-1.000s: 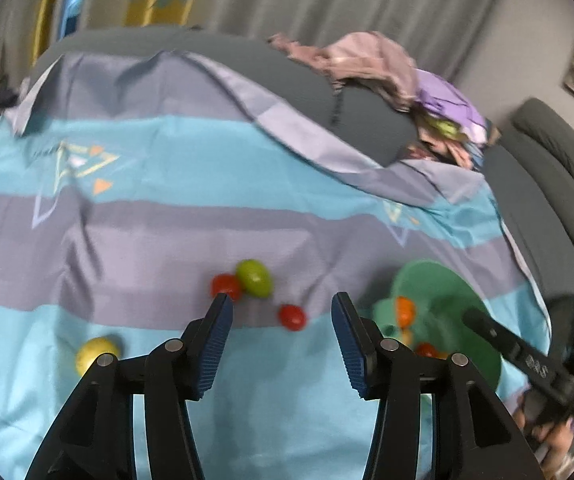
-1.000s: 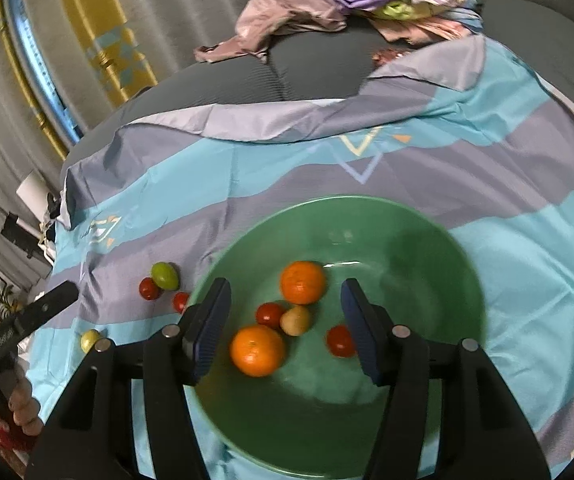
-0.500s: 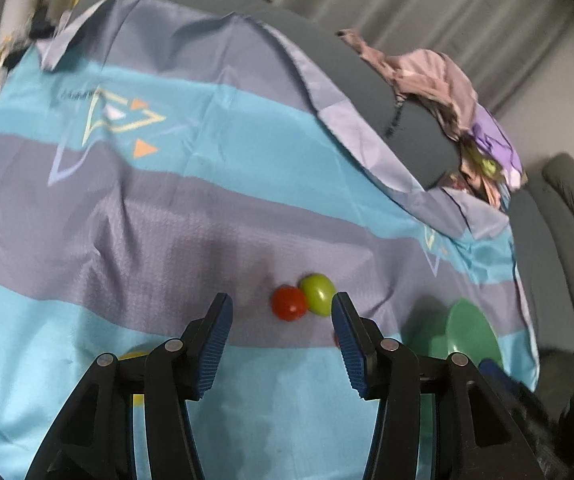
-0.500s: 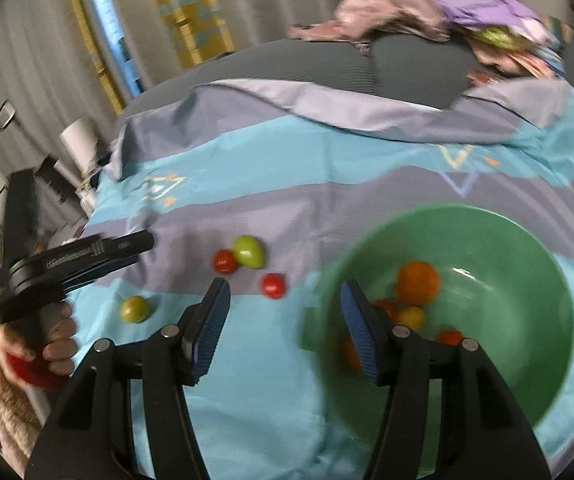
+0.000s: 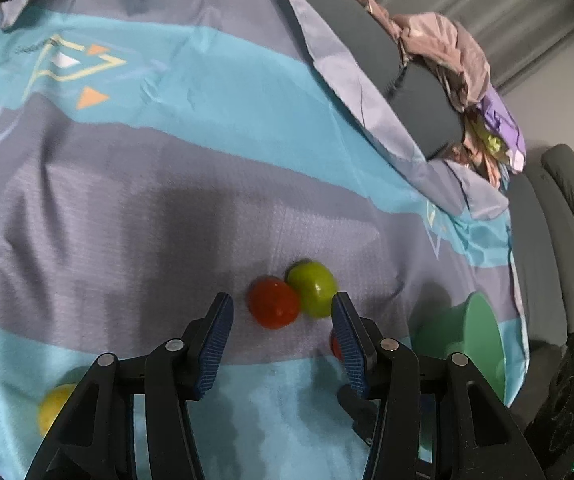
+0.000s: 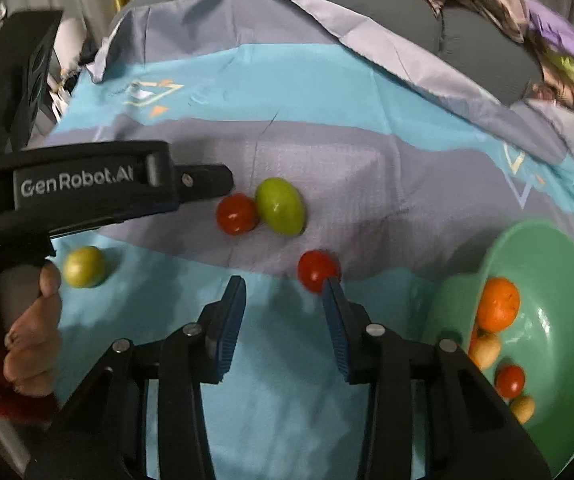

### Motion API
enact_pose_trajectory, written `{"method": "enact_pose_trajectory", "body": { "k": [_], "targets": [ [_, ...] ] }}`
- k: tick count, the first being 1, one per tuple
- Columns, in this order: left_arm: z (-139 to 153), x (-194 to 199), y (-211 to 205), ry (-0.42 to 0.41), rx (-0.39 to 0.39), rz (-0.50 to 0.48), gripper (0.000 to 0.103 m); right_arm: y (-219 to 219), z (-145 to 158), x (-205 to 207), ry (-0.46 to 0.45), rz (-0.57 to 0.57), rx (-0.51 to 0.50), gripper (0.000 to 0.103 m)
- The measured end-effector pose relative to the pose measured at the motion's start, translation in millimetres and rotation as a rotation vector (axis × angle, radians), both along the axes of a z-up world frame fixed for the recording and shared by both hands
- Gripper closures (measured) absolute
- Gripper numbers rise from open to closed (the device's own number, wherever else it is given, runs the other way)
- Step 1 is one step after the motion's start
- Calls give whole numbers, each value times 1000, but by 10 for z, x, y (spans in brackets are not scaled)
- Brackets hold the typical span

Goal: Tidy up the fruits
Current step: 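Move both tools toward the red tomatoes on the sheet, then close the left tool on a red tomato while the right tool grasps another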

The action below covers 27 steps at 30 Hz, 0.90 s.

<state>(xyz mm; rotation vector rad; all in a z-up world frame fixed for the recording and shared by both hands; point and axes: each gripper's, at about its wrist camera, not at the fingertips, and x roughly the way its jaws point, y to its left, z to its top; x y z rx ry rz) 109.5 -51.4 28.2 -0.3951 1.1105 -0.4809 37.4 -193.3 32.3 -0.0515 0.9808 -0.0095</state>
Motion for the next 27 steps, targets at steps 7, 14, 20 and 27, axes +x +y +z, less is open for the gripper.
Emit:
{"method": "enact_pose_trajectory", "body": {
  "k": [7, 14, 20, 27],
  "targets": [
    [-170, 45, -12, 45, 11, 18, 53, 63, -111, 196, 7, -36, -160, 64],
    [-223, 65, -28, 54, 1, 20, 59, 34, -197, 320, 29, -41, -163, 62],
    [-261, 74, -18, 58, -27, 15, 68, 51, -253, 360, 49, -30, -130, 63],
    [-260, 52, -65, 48, -20, -1, 73, -3, -266, 376, 61, -7, -31, 77]
  ]
}}
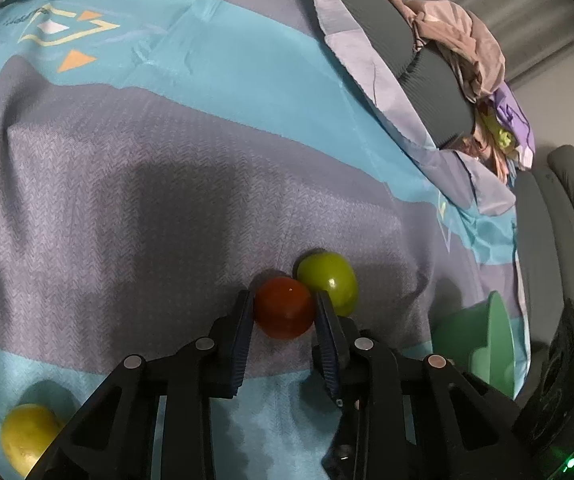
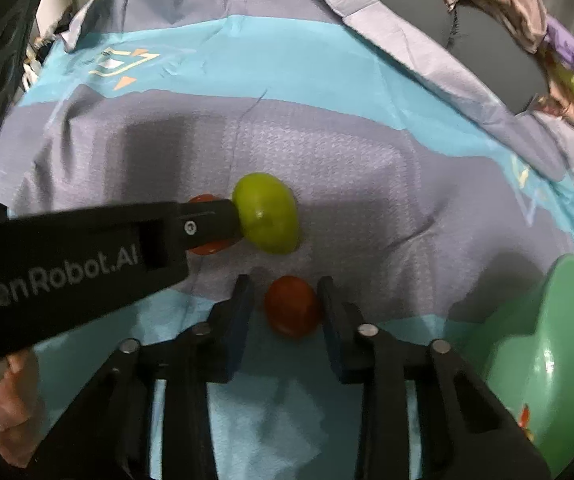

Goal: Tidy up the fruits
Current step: 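Close the left tool on a red tomato while the right tool grasps another, then carry both held red tomatoes over the green bowl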

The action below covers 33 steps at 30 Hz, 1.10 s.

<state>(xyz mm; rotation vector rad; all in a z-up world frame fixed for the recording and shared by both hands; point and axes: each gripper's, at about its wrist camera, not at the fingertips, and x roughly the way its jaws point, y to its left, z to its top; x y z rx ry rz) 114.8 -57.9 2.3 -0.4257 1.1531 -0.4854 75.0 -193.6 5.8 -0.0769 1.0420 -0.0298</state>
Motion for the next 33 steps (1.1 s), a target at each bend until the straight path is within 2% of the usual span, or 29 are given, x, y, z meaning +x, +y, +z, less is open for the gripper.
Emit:
{"method": "enact_pose_trajectory", "body": {
  "k": [4, 7, 10, 16, 20, 23, 30, 33],
  "targets": [
    [24, -28, -3, -3, 15, 2, 73, 41, 1, -26, -2, 7, 20, 77],
    [56, -68, 32, -7, 43, 20, 73, 36, 25, -82, -3, 22, 75, 77],
    [90, -121, 110, -9, 36, 41, 73, 23, 72, -168, -10, 34, 131, 77],
    [186, -311, 206, -42, 96, 76, 73, 8, 196, -381, -41, 49, 196, 77],
    [250, -438, 266, -51, 101, 99, 73, 3, 302, -552, -72, 53, 233, 77],
    [347, -540, 259, -85, 112, 99, 73, -46, 398, -684, -101, 47, 280, 77],
    [565, -771, 100, -188, 189, 61, 73, -266, 601, -1023, -180, -3, 372, 77],
    [657, -841, 14, -223, 183, 32, 73, -372, 674, -1115, -217, -29, 399, 77]
  ]
}}
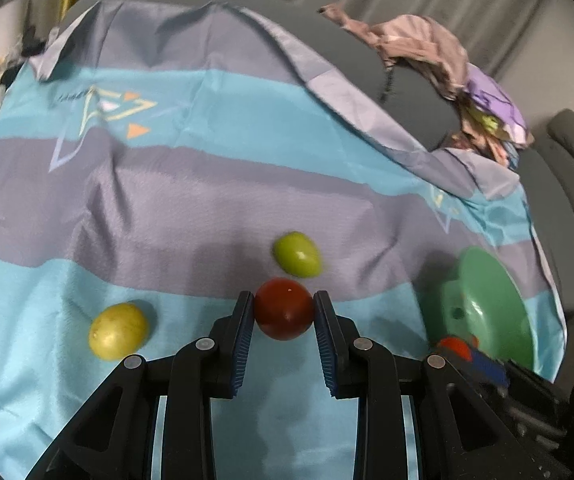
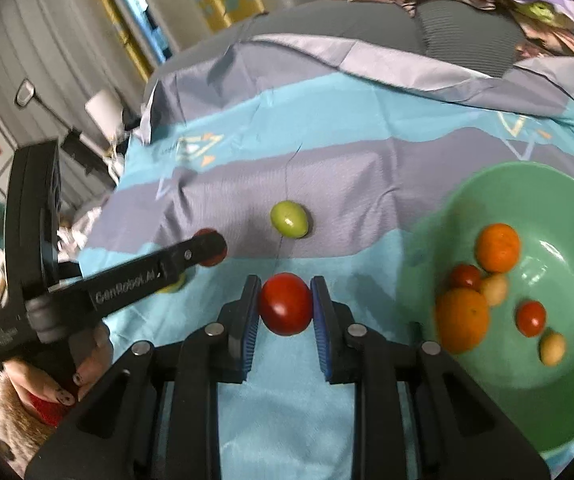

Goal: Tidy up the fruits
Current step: 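Carry both held red tomatoes over the green bowl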

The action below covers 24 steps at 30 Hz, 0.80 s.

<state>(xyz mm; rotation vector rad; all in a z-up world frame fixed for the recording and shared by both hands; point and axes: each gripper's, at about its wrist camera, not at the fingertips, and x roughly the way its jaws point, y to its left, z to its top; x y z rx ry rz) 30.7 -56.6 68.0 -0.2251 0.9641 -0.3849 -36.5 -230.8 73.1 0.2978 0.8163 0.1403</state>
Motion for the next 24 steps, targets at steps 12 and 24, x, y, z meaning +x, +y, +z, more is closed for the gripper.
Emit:
{"method": "enact_pose_trajectory", "body": {
  "k": [12, 24],
  "targets": [
    [362, -375, -308, -133, -43, -134, 73, -314, 261, -316, -96, -73, 49, 77],
    [539, -661, -626, -204, -79, -228, 73, -636, 447, -547, -157, -145, 67, 77]
  ]
}}
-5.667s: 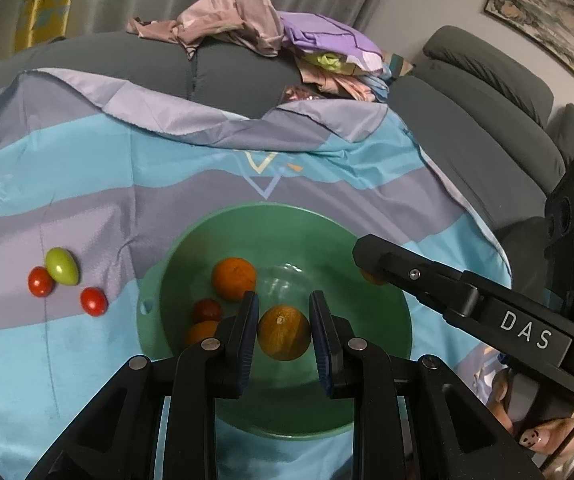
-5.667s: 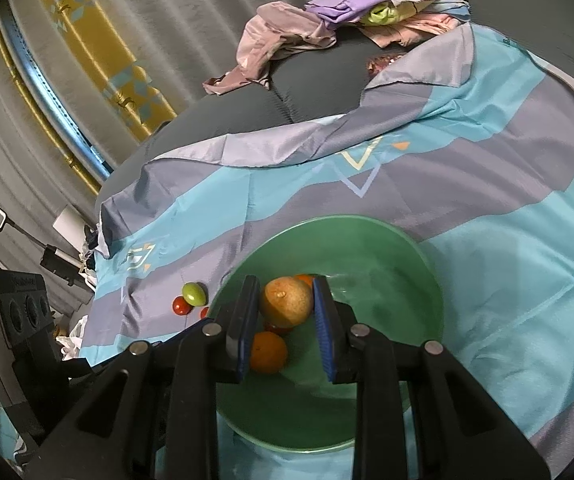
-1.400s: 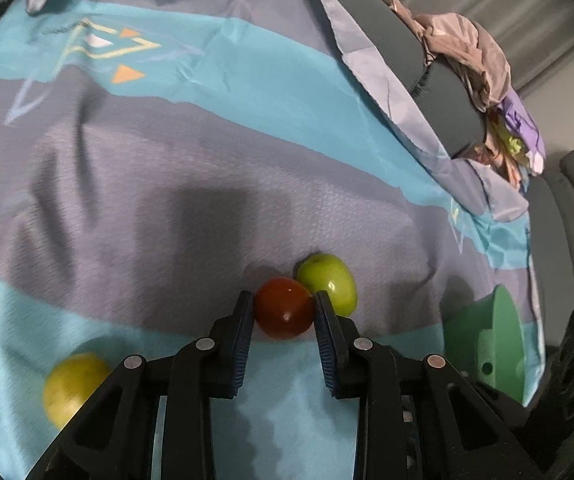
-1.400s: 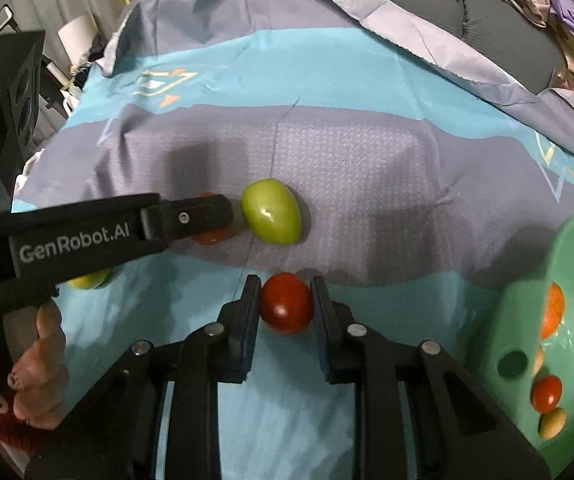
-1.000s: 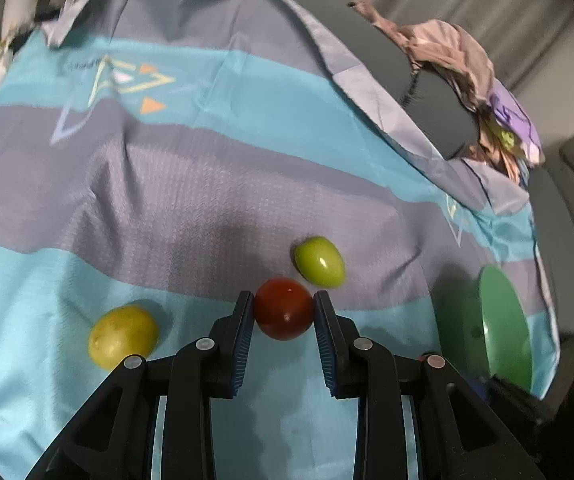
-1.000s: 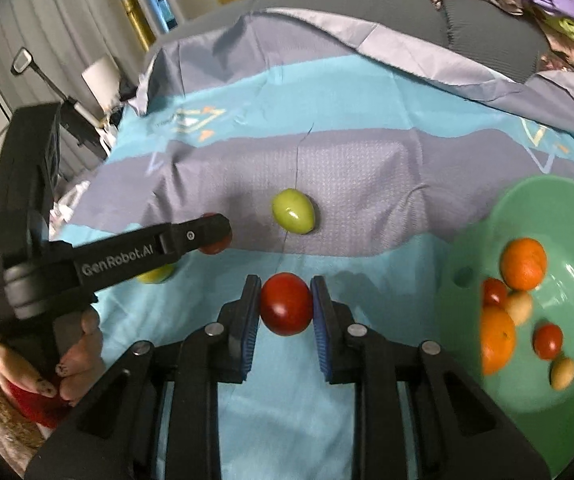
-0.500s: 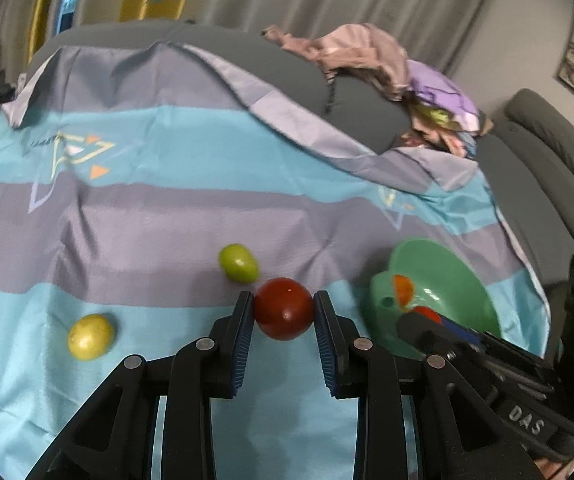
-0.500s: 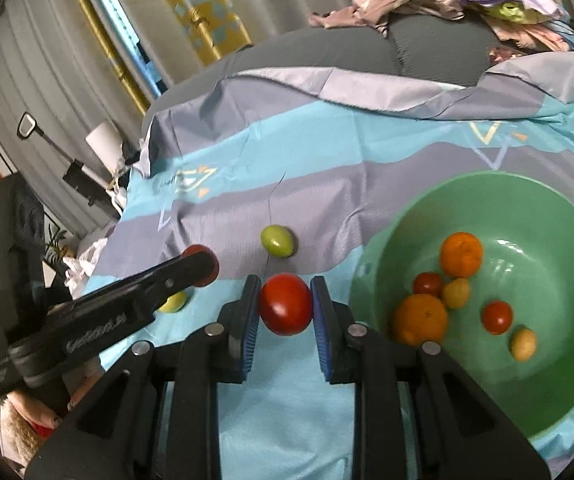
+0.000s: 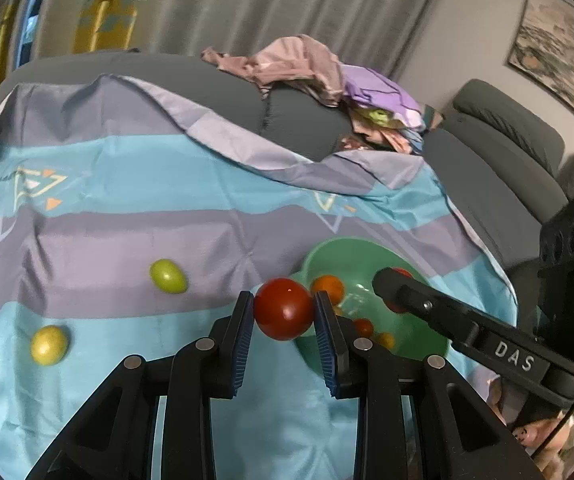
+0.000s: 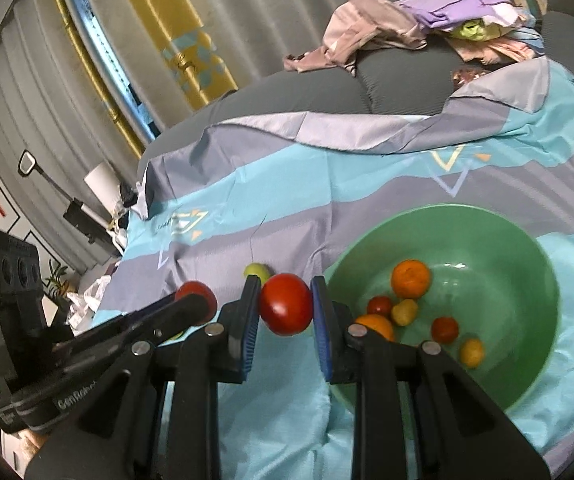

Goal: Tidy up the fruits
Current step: 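Carry both held red tomatoes over the green bowl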

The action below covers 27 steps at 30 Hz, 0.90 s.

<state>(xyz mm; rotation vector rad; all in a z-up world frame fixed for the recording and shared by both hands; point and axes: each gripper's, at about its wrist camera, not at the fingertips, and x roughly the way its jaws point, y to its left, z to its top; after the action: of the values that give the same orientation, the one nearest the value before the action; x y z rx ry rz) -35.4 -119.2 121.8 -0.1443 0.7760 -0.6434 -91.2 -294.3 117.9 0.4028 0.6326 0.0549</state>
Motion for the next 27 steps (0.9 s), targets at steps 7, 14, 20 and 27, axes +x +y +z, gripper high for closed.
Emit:
{"method": "enact_pose_trajectory", "body": {
  "k": [7, 14, 20, 27],
  "targets": [
    [57, -74, -235, -14, 2, -48, 73, -206, 46, -85, -23, -34, 19, 77],
    [34, -118, -515, -1, -3, -75, 73, -482, 16, -160, -17, -90, 50, 77],
    [-47, -151, -754, 17, 10, -103, 73, -676, -6, -231, -15, -121, 67, 77],
    [-120, -169, -971, 37, 30, -131, 73, -842, -61, -255, 0, -155, 85, 77]
  ]
}}
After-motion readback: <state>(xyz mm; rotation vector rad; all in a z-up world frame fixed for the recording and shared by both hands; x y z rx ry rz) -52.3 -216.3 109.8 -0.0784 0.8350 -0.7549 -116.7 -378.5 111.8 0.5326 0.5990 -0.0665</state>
